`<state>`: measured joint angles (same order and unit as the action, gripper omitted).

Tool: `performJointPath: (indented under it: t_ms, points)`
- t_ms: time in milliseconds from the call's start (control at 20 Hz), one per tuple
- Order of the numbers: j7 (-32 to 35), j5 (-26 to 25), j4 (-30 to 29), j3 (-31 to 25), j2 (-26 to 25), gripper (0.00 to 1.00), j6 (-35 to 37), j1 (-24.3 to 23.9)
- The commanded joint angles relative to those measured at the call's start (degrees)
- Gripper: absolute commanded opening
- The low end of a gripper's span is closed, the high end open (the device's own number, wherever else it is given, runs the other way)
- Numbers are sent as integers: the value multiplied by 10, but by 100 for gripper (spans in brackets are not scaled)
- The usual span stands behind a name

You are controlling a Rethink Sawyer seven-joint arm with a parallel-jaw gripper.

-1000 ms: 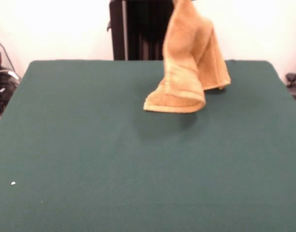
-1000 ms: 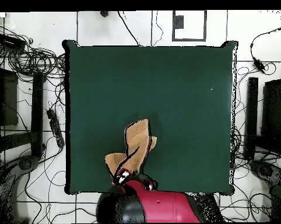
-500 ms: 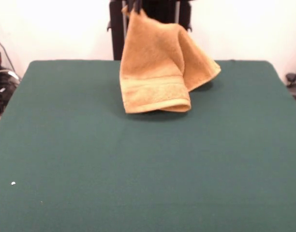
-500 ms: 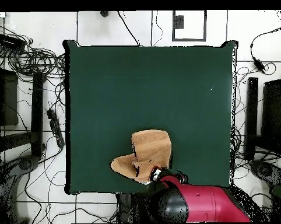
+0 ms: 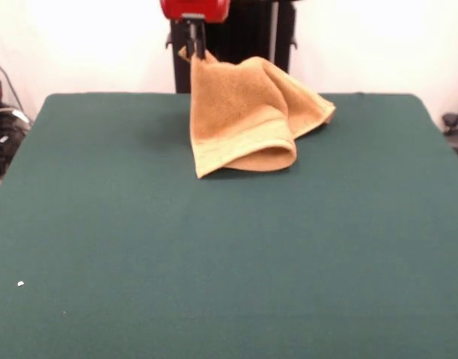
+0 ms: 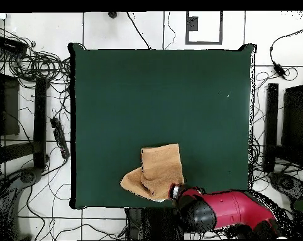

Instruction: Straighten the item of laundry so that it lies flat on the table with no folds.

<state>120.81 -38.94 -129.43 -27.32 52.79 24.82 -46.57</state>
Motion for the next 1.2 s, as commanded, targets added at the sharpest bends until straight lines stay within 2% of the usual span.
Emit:
performJointPath:
  t_ms: [50,250,500,900,1200]
  points:
    - [-235,-66,63,-150,-106,0,15,-56]
    - [-305,-66,94,-202,-120,0,86,-99]
    - [-359,-58,125,-232,-126,0,136,-119]
    - [-415,-41,161,-250,-123,0,192,-127]
    - [-427,-42,173,-246,-128,0,195,-133]
